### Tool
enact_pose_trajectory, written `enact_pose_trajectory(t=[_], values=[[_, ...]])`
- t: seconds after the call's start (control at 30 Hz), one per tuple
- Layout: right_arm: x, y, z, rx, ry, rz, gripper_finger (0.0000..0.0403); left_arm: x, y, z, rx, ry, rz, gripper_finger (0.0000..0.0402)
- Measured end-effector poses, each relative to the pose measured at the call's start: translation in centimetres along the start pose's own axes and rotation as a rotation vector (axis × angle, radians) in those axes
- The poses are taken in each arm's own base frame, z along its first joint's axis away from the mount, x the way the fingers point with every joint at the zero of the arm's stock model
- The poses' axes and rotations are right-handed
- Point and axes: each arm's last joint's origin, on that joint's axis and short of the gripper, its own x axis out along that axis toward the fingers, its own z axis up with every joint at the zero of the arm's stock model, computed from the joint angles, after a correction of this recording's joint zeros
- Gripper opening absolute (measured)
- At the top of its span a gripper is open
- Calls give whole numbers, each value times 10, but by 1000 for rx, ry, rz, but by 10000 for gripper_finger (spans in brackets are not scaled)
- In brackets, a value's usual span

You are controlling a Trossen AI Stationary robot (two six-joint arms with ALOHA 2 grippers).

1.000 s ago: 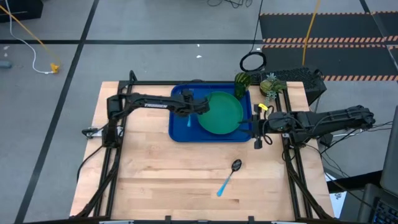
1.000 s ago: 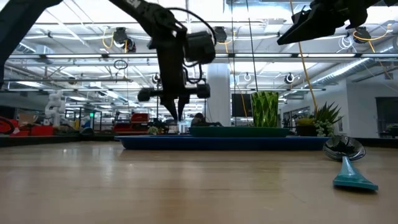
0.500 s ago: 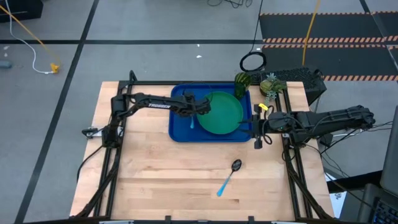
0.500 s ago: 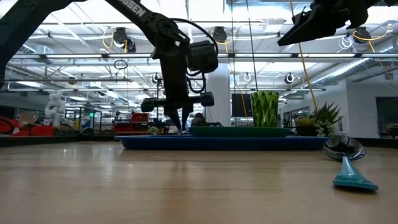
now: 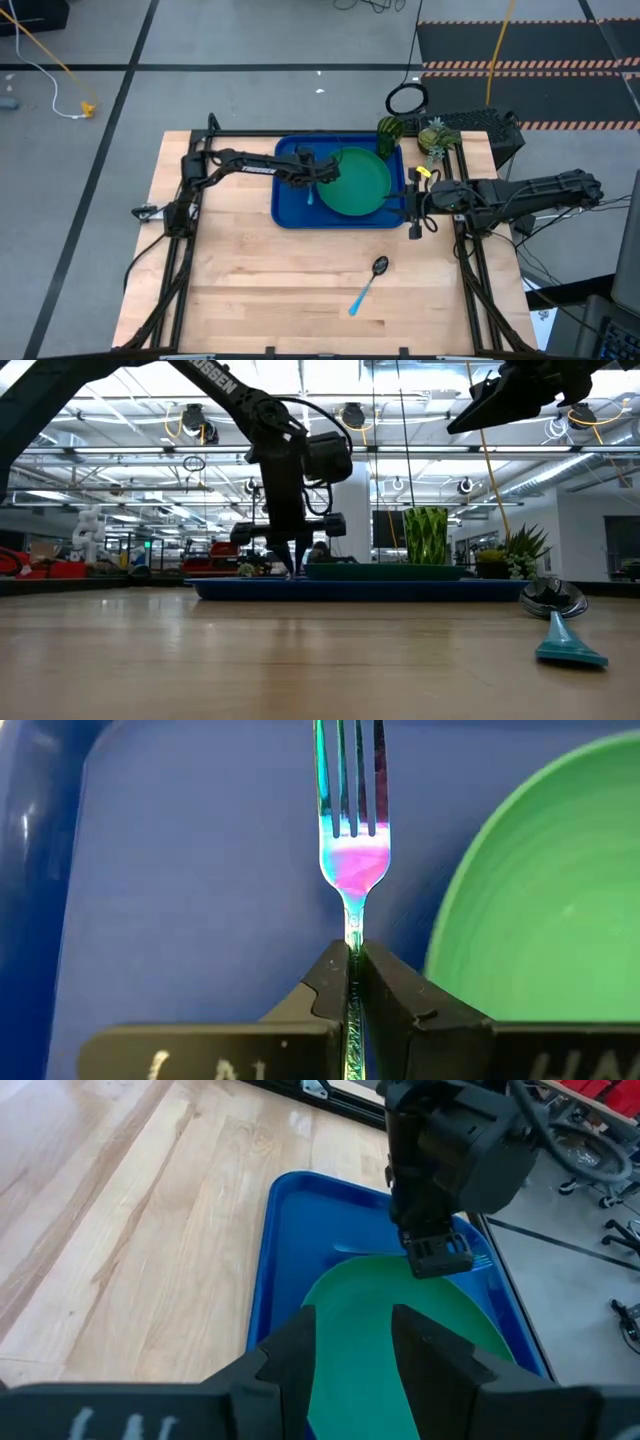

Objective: Pick and place plate/cup/fork/spoon on tray
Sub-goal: Put the blue fork on the blue serving tray to the left of the green plate

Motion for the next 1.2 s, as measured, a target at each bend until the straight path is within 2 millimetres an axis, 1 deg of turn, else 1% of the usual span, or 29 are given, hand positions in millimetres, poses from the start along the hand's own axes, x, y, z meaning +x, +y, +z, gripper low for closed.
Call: enact_pose_trajectory(t=[0.13,0.37,0.87,1.03,1.1,1.2], values=[[0,0,-1,-3,12,3,125,7,1,-4,-2,8,18,21],[-1,0,-1,-2,7,2,125,11,2,-7,0,22,28,21],[-1,0,-1,5,7,3,125,11,1,-6,-31,20,26,22],[-1,1,-1,6,-6,51,125,11,1,-6,-31,20,26,22],[-1,1,0,12,-7,52,125,11,1,-6,-34,20,25,27],[-1,1,0,14,-7,52,125,11,1,-6,-40,20,26,49]])
